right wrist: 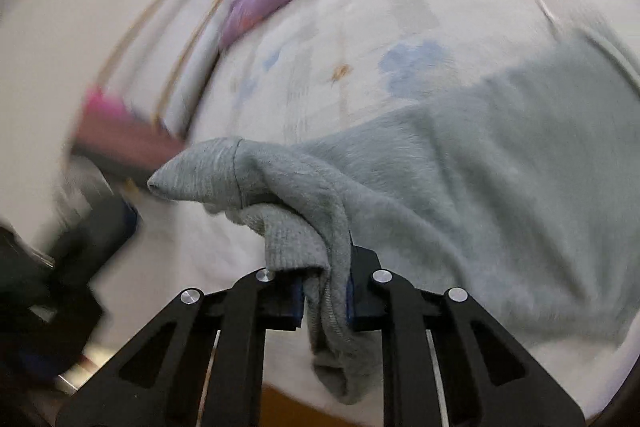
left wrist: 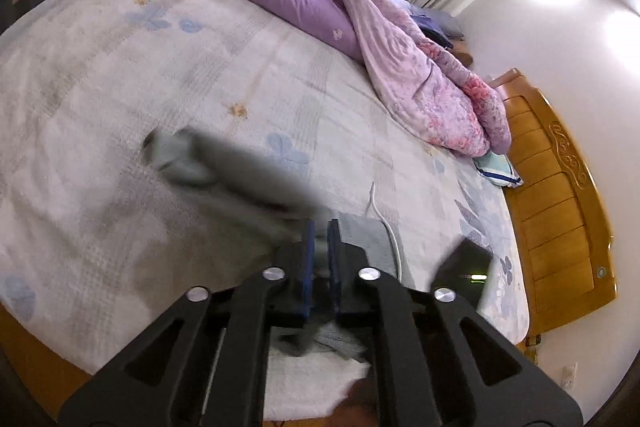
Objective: Fold large clothes
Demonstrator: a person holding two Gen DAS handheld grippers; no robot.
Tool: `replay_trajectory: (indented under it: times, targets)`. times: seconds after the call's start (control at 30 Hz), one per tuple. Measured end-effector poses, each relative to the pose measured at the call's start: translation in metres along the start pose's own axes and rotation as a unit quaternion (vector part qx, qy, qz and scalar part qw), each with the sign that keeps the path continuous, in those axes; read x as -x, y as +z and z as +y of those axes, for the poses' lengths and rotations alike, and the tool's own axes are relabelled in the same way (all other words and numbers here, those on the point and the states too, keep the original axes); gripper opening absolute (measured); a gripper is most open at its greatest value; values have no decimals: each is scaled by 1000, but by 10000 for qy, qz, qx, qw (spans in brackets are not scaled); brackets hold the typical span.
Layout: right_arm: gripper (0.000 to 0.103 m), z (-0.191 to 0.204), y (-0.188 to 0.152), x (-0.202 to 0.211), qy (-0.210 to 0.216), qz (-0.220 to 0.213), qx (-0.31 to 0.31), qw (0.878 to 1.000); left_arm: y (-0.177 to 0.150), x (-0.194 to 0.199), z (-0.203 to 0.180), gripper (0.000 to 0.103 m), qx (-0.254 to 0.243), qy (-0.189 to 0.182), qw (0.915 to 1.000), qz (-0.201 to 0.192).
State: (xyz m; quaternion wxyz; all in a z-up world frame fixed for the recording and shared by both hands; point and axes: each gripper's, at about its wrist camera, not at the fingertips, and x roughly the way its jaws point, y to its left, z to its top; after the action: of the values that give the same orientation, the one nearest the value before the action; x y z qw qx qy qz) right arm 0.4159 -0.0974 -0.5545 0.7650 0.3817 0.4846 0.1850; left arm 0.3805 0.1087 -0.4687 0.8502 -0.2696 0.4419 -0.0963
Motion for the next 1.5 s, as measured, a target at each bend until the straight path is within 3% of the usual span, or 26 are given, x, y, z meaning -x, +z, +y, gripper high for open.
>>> replay_trajectory:
  times: [0.07, 0.13, 0.2, 0.33, 0.5, 0.6, 0.7, 0.8, 0.93, 1.03, 1.1, 1.17, 1.27, 1.33, 1.37, 1.43, 1.5]
  targets:
    - [14, -18, 10, 28, 244, -378, -490, 9978, -4, -12, 0, 34, 134, 186, 9997, 129]
    - [14, -35, 18, 54, 332, -732, -852, 9931, -8, -26, 0, 37, 206, 303, 9990, 273]
    - [14, -59, 24, 78, 211, -1073, -1222, 9865, -15, -44, -1, 50, 211, 408, 9975, 543]
    - [13, -102, 23, 102, 23, -1333, -1779, 9750, -32, -84, -4, 73, 251, 371, 9936, 1035]
    - [13, -149, 16, 112, -342, -1462, -2476, 9572, -60, -133, -11, 82, 302, 492, 9864, 1537]
    - [13, -173, 9, 114, -572, -1460, -2932, 9431, -73, -152, -12, 82, 257, 536, 9822, 1783]
    - [15, -194, 4, 117, -663, -1292, -3222, 9355, -74, -150, -19, 82, 199, 534, 9861, 1561]
    - [22, -196, 11, 125, -751, -1144, -3113, 9404, -67, -153, -30, 82, 68, 560, 9865, 1537]
    - [23, -185, 33, 155, -1330, -1096, -2572, 9509, -44, -145, -57, 82, -160, 404, 9923, 1157]
    - [19, -152, 57, 177, -1320, -1325, -1605, 9691, -26, -140, -75, 81, -250, 68, 9944, 1026]
    - [13, -122, 77, 177, -1003, -1330, -982, 9811, -17, -144, -91, 81, -411, -30, 9940, 1011]
    - [11, -103, 93, 163, -593, -1150, -677, 9893, -12, -149, -102, 81, -628, 80, 9933, 963]
    - [11, -102, 110, 124, -431, -703, -697, 9941, -7, -171, -107, 76, -650, 274, 9902, 1205]
    - [11, -113, 120, 101, -576, -479, -761, 9943, -10, -190, -115, 75, -972, 745, 9824, 1408]
    - [8, -126, 125, 85, -857, -268, -808, 9927, -12, -204, -121, 75, -1228, 991, 9752, 1553]
    - [0, -152, 129, 68, -1238, -1, -962, 9876, -16, -222, -121, 75, -1264, 1179, 9714, 1628]
    - [0, -180, 124, 63, -1488, 46, -1008, 9837, -17, -238, -121, 75, -1339, 1380, 9666, 1695]
